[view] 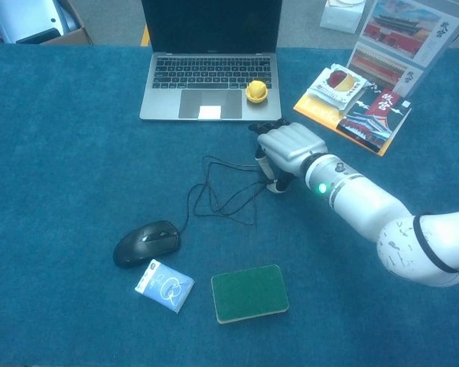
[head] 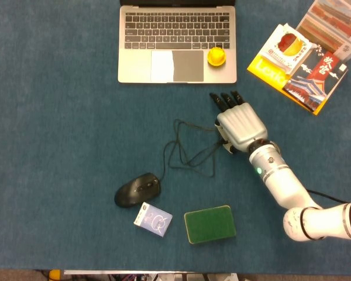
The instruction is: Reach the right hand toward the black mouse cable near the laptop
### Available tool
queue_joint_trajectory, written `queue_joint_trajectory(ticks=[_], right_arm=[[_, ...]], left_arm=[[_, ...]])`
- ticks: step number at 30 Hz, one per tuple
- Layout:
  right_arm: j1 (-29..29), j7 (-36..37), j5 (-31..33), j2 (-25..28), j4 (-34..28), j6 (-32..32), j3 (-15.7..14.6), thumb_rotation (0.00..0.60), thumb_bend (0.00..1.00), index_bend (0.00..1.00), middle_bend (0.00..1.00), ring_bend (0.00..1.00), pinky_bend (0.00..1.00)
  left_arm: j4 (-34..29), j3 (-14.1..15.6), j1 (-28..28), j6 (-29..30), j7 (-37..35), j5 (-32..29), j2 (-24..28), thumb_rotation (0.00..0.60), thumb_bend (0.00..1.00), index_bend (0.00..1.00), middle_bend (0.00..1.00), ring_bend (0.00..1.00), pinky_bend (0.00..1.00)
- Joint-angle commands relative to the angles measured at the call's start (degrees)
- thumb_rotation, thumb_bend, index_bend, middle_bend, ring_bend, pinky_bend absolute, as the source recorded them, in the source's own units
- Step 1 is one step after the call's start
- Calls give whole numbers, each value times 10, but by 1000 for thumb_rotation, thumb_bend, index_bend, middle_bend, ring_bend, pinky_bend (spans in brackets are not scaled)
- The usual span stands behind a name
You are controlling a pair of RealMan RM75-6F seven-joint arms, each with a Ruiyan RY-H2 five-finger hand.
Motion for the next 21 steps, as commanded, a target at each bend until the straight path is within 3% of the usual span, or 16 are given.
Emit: queue_joint_trajectory(ticks=[1, 13, 21], right_arm=[[-3, 2, -7, 4, -7, 4, -1, 600, 291, 722, 33, 0, 0], [-23, 19, -69, 53, -78, 53, 4, 600, 294, 730, 45, 0, 0], [-15, 22, -119, 83, -130, 69, 30, 600, 295, 731, 53, 0, 0]], left_arm=[[0, 0, 0, 0, 0, 0, 0, 600, 0, 149, 207, 207, 441], [-9, -3, -3, -1, 11, 1, 2, 600, 0, 149, 207, 207, 441], [-18, -8, -9, -4, 21, -2, 4, 600, 0, 149, 207, 208, 441]])
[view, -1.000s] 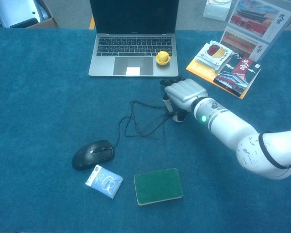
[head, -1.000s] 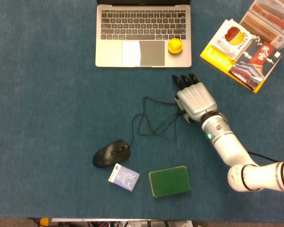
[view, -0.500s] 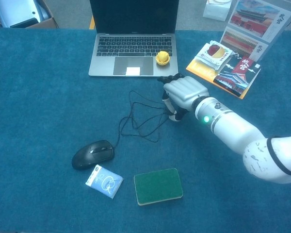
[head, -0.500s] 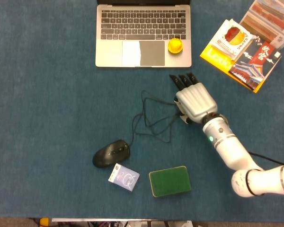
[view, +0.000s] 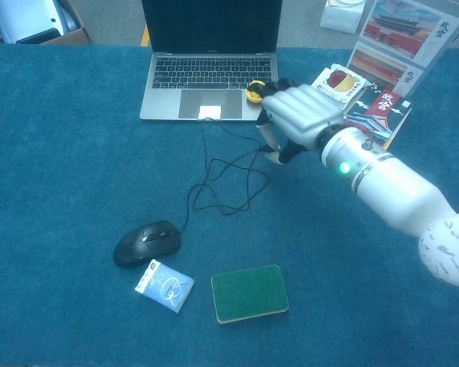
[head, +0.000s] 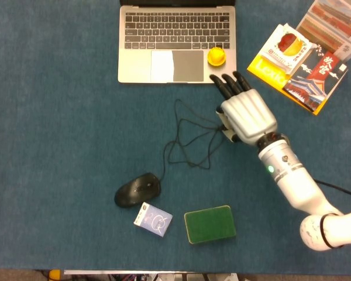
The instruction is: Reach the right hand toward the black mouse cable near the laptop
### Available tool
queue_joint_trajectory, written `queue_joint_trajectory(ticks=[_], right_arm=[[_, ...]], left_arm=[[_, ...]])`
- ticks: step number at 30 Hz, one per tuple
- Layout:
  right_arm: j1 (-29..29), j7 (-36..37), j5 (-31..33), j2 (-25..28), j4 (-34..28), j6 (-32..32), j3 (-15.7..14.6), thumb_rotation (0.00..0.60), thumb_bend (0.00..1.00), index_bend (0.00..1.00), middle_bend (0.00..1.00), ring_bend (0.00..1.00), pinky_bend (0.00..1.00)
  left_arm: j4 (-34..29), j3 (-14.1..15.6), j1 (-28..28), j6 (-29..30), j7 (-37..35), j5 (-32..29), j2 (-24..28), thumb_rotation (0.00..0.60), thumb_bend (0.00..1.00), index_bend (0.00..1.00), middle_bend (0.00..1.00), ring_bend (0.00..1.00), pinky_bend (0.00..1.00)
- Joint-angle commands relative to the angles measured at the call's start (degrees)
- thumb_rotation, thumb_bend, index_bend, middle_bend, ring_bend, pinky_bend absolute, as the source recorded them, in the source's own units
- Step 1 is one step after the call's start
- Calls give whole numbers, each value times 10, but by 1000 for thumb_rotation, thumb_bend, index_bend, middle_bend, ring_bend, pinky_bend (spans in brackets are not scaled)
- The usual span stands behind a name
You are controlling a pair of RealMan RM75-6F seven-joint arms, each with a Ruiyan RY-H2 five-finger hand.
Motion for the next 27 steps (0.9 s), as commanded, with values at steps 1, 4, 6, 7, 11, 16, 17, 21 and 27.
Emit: queue_joint_trajectory(ticks=[1, 4, 6, 7, 11, 16, 17, 21, 27], right_arm=[[8, 4, -22, 8, -20, -1, 13, 600, 295, 731, 54, 0, 0], [19, 5, -37, 5, -32, -10, 22, 600, 296, 732, 55, 0, 0], [27, 2, -45, 1, -38, -15, 26, 600, 296, 731, 55, 0, 0], [30, 1, -48, 0, -41, -16, 28, 600, 296, 731, 55, 0, 0], [41, -5, -68, -2, -61, -17, 35, 600, 298, 731, 56, 0, 0], [47, -7, -97, 3, -92, -12, 40, 600, 301, 731, 58, 0, 0], [48, -8, -102, 5, -98, -11, 40, 600, 301, 731, 58, 0, 0], [47, -10, -125, 12, -122, -4, 36, 600, 304, 731, 58, 0, 0], [39, -6, -148, 22, -143, 3, 28, 600, 305, 731, 58, 0, 0]], left_arm=[[-2, -1, -1, 0, 2, 0, 0, 600, 0, 149, 207, 207, 441], [-4, -2, -2, -1, 6, -1, 1, 600, 0, 149, 207, 207, 441], [-6, -2, -2, -1, 7, -2, 2, 600, 0, 149, 207, 207, 441], [-7, -3, -2, -1, 8, -2, 3, 600, 0, 149, 207, 207, 441], [-9, -5, -2, 1, 8, -6, 7, 600, 0, 149, 207, 208, 441], [-8, -7, -3, -3, 8, -9, 7, 600, 0, 149, 207, 208, 441], [-8, -7, -4, -3, 9, -10, 7, 600, 0, 149, 207, 208, 441], [-11, -8, -5, -2, 13, -9, 7, 600, 0, 149, 207, 207, 441], [-20, -8, -4, 2, 22, -8, 9, 600, 0, 149, 207, 208, 441]])
